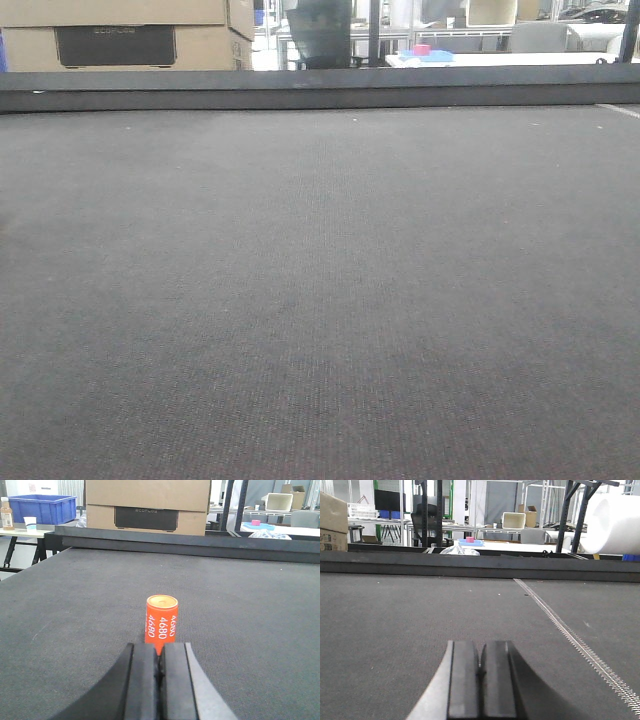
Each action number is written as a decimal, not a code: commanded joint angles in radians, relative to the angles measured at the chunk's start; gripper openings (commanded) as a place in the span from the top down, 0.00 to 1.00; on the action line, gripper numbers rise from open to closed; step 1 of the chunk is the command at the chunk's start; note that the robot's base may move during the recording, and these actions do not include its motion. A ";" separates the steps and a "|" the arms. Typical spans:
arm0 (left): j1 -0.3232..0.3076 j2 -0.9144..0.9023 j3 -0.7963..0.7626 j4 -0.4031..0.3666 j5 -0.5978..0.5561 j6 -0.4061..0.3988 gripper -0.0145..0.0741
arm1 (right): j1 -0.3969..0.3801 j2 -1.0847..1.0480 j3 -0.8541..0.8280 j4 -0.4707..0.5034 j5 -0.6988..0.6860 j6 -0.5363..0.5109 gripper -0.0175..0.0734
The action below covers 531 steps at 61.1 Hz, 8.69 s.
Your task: Place cylindrical capacitor in blue bin on shelf
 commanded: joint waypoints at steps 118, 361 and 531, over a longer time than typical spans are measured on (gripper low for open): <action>0.002 1.317 -1.376 -0.016 0.663 -0.006 0.94 | 0.000 1.079 -1.005 -0.014 0.562 -0.006 0.98; -0.022 1.887 -1.552 0.104 0.962 -0.053 0.34 | -0.021 1.847 -1.316 0.020 0.944 -0.006 0.99; -0.022 0.398 -0.818 -0.011 0.168 -0.053 0.96 | 0.082 0.456 -0.846 0.032 0.249 -0.015 0.99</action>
